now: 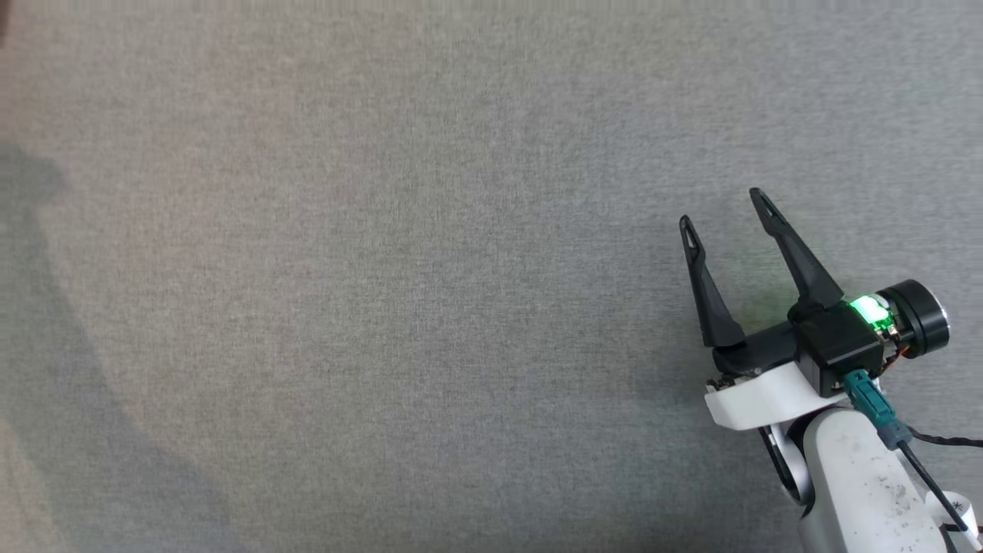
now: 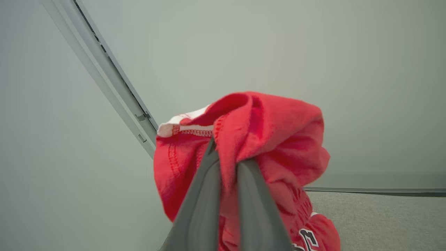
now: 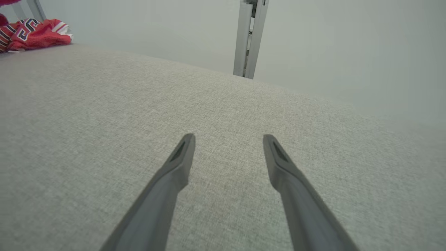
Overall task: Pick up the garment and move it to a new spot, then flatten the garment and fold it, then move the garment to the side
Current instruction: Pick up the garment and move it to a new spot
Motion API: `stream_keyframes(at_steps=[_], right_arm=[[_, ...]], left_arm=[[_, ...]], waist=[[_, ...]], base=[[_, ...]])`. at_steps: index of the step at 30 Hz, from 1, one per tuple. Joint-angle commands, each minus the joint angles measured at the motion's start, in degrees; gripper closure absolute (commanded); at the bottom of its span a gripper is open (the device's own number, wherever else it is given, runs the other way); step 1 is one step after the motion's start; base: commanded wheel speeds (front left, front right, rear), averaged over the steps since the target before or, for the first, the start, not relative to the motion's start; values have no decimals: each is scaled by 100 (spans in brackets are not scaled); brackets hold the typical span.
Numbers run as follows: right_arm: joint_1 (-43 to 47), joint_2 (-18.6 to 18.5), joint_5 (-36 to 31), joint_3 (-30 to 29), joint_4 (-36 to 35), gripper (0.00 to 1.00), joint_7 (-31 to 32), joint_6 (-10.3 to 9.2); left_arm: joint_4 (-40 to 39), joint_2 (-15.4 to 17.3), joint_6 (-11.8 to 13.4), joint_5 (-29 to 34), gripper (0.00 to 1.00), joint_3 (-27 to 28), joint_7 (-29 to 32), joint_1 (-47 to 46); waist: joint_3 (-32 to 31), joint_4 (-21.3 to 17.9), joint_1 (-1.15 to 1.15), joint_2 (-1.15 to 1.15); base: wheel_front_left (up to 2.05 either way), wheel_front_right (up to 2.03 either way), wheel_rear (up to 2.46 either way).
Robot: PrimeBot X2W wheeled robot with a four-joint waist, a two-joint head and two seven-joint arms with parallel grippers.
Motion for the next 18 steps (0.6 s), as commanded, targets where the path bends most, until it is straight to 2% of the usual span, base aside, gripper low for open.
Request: stream_keyframes(at_steps=[1,5,11,18], right_arm=[[101,-22,83,1,49,0,-2,-10],[224,-21,300,23,171,0,-2,-10],[522,-23,514,-18,339,0,-2,-10],[759,-21,676,-159,409,0,-2,-9]], left_arm=[[-115,72,-10,-63,100,-93,43,15],[-548,51,-10,-200,100,-481,195,151],[-1183,-257,-9,-473,100,-1040,413,386],[-1875,-1040,-5,-666,100,-1610,528,866]], waist=[[-623,-313,0,-1],[-1059,-494,0,-1],[-1734,-769,0,-1],[-2201,-1057,0,-1]], base=[[0,0,0],[0,0,0],[0,0,0],[0,0,0]])
